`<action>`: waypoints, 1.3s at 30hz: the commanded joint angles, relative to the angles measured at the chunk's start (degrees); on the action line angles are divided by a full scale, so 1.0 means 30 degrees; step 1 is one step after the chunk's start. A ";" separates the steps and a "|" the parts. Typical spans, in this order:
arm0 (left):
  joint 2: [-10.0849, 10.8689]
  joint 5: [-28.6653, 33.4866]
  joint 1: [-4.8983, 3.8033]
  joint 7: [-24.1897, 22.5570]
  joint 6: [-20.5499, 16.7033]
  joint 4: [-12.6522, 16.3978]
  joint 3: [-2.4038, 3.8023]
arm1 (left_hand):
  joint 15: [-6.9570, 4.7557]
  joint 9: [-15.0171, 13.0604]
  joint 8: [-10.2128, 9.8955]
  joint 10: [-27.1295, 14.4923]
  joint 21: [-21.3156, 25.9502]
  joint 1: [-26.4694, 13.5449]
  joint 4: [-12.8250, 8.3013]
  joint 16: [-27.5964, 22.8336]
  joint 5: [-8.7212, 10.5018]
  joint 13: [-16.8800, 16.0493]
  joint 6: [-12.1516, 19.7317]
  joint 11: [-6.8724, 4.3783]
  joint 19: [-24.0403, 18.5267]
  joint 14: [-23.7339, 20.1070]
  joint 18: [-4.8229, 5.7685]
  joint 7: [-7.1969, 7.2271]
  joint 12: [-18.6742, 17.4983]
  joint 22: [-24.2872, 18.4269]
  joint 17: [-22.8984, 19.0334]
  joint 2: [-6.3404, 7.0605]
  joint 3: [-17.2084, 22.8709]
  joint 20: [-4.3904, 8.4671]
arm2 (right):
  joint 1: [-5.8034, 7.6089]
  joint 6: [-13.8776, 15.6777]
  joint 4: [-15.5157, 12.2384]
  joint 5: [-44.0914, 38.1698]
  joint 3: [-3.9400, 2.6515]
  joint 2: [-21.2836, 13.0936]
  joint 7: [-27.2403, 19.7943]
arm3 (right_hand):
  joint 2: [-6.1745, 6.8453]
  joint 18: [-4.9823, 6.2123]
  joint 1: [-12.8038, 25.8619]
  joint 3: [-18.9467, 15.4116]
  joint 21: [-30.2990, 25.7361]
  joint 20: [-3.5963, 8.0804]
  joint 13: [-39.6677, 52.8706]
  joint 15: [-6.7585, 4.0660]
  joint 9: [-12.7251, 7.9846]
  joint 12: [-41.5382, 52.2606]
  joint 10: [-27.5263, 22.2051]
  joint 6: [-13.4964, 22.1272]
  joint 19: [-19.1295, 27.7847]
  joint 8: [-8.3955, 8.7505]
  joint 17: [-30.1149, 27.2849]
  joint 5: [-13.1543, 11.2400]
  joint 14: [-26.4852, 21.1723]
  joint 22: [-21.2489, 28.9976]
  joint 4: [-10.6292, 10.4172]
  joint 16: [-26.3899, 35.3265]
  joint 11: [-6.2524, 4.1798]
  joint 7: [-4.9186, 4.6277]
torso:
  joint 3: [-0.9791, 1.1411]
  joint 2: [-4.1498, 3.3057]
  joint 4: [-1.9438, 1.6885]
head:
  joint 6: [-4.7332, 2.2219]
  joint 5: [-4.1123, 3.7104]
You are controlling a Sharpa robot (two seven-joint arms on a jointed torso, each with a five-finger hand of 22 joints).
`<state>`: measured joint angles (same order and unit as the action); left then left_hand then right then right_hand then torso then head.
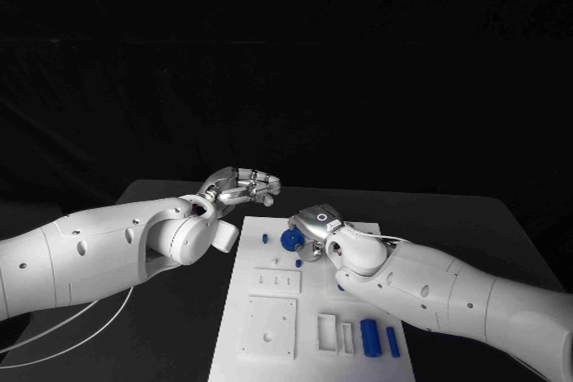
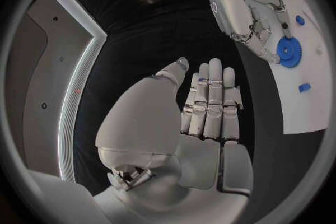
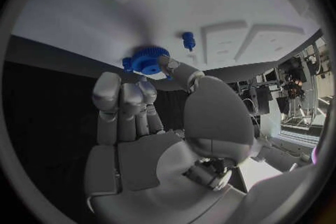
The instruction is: Assemble the parts on the task board
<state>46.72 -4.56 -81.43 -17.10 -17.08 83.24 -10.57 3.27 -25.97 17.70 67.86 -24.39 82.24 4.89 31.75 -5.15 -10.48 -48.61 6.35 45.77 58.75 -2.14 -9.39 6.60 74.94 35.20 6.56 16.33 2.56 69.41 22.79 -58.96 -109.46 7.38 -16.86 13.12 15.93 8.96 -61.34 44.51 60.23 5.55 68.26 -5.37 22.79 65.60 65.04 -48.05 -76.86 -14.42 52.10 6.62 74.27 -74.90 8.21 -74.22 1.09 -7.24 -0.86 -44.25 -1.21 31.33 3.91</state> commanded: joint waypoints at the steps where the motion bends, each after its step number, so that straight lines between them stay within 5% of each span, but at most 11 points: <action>1: -0.0040 -0.0047 -0.0034 -0.0157 -0.0063 0.0022 0.0021 | 0.0004 -0.0030 -0.0076 0.0057 0.0076 -0.0158 -0.0105 -0.0066 0.0005 -0.0021 -0.0019 0.0056 -0.0094 -0.0155 0.0090 -0.0104 -0.0067 0.0253 -0.0030 0.0002 0.0015 -0.0042 | -0.0006 -0.1154 -0.0055 0.0689 0.0009 -0.0037 -0.0333 | 0.0096 0.2014 -0.0006 -0.0214 -0.0065 0.0086 -0.0023 -0.0109 -0.0028 -0.0031 0.0032 0.0316 0.0026 0.0116 0.0056 0.0553 0.0049 -0.0235 0.0013 0.0105 -0.0186 0.0088 | 0.0006 0.0006 0.0005 | 0.0005 0.0040; 8: -0.0047 -0.0047 -0.0034 -0.0152 -0.0059 -0.0007 0.0021 | 0.0004 -0.0039 -0.0093 0.0000 0.0079 -0.0177 -0.0146 -0.0070 0.0000 -0.0014 -0.0018 0.0085 -0.0092 -0.0157 0.0089 -0.0107 -0.0129 0.0252 -0.0031 0.0013 0.0047 -0.0041 | 0.0031 -0.1835 0.0024 0.2225 0.0005 -0.0148 -0.0672 | -0.0216 0.2014 0.0682 -0.1206 -0.0003 0.0106 -0.0006 -0.0197 0.0101 0.0076 0.0099 0.0814 0.0028 0.0065 0.0207 0.3108 0.0070 -0.0269 0.0118 0.0153 -0.0276 0.0170 | 0.0014 0.0003 0.0000 | -0.0017 0.0076; 15: -0.0047 -0.0047 -0.0034 -0.0143 -0.0048 -0.0020 0.0021 | 0.0005 -0.0042 -0.0105 -0.0014 0.0080 -0.0202 -0.0158 -0.0071 -0.0002 -0.0014 -0.0012 0.0097 -0.0089 -0.0156 0.0090 -0.0111 -0.0154 0.0251 -0.0031 0.0013 0.0061 -0.0043 | 0.0064 -0.3066 0.0161 0.3300 0.0005 -0.0189 -0.0899 | -0.0402 0.2014 0.0972 -0.1541 -0.0005 0.0144 0.0051 -0.0191 0.0192 0.0173 0.0172 0.0807 0.0038 -0.0059 0.0271 0.3514 0.0072 -0.0263 0.0068 0.0168 -0.0264 0.0161 | 0.0024 0.0000 0.0019 | -0.0030 0.0081; 17: -0.0047 -0.0047 -0.0034 -0.0143 -0.0054 -0.0018 0.0021 | 0.0005 -0.0043 -0.0107 -0.0016 0.0080 -0.0205 -0.0161 -0.0071 -0.0002 -0.0014 -0.0011 0.0098 -0.0089 -0.0156 0.0090 -0.0111 -0.0158 0.0252 -0.0031 0.0013 0.0064 -0.0043 | 0.0064 -0.3134 0.0181 0.3333 0.0005 -0.0201 -0.0884 | -0.0766 0.2014 0.1078 -0.1503 0.0000 0.0186 0.0159 -0.0191 0.0246 0.0327 0.0306 0.0879 0.0045 -0.0111 0.0338 0.5133 0.0081 -0.0267 -0.0018 0.0155 -0.0276 0.0185 | 0.0032 0.0001 0.0022 | -0.0024 0.0086; 20: -0.0040 -0.0045 -0.0034 -0.0144 -0.0048 -0.0023 0.0021 | 0.0005 -0.0044 -0.0111 -0.0019 0.0081 -0.0209 -0.0169 -0.0071 -0.0004 -0.0015 -0.0009 0.0101 -0.0088 -0.0155 0.0090 -0.0112 -0.0165 0.0251 -0.0031 0.0013 0.0071 -0.0043 | 0.0064 -0.2996 0.0209 0.3416 0.0005 -0.0282 -0.0842 | -0.1613 0.2014 0.1117 -0.1272 0.0086 0.0222 0.0219 -0.0201 0.0336 0.0426 0.0344 0.0955 0.0072 -0.0194 0.0435 0.8945 0.0062 -0.0325 0.0310 0.0115 -0.0270 0.0173 | 0.0043 0.0009 0.0033 | -0.0012 0.0081; 23: -0.0018 -0.0045 -0.0034 -0.0144 -0.0061 -0.0027 0.0021 | 0.0004 -0.0046 -0.0115 -0.0021 0.0081 -0.0212 -0.0177 -0.0071 -0.0005 -0.0016 -0.0007 0.0102 -0.0088 -0.0155 0.0089 -0.0114 -0.0172 0.0251 -0.0031 0.0016 0.0078 -0.0042 | 0.0073 -0.2751 0.0200 0.3417 0.0005 -0.0397 -0.0727 | -0.2451 0.2014 0.1438 -0.1020 0.0151 0.0186 0.0242 -0.0181 0.0383 0.0484 0.0361 0.1030 0.0139 -0.0254 0.0514 1.0263 0.0053 -0.0338 0.0858 0.0138 -0.0253 0.0150 | 0.0042 0.0011 0.0039 | -0.0016 0.0085; 39: 0.0083 -0.0045 -0.0034 -0.0152 -0.0078 0.0022 0.0021 | 0.0003 -0.0051 -0.0127 -0.0022 0.0083 -0.0219 -0.0210 -0.0071 -0.0007 -0.0021 -0.0004 0.0107 -0.0086 -0.0153 0.0087 -0.0116 -0.0192 0.0251 -0.0031 0.0022 0.0101 -0.0041 | 0.0218 -0.2361 -0.0835 0.3410 -0.0008 -0.1254 -0.0494 | -0.2388 0.2014 0.1726 -0.0987 0.0204 0.0208 0.0258 -0.0132 0.0430 0.0541 0.0412 0.0968 0.0090 -0.0345 0.0569 1.0220 0.0078 -0.0318 0.1137 0.0139 -0.0192 0.0079 | 0.0052 0.0009 0.0053 | -0.0069 0.0078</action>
<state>47.00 -4.57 -81.44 -17.09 -17.18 83.15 -10.57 3.27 -26.06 17.70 67.86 -24.39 82.24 4.62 31.75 -5.15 -10.46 -48.61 6.35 45.77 58.75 -2.14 -9.39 6.37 74.91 35.20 6.56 16.60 2.56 70.04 17.39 -61.22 -99.34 7.37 -20.66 10.96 8.74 9.27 -56.87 41.52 60.57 5.85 68.96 -5.63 24.13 66.99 66.05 -45.09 -76.55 -15.62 53.73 37.30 74.53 -74.93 11.39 -73.99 0.50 -6.56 -0.71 -44.23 -1.05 31.16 4.18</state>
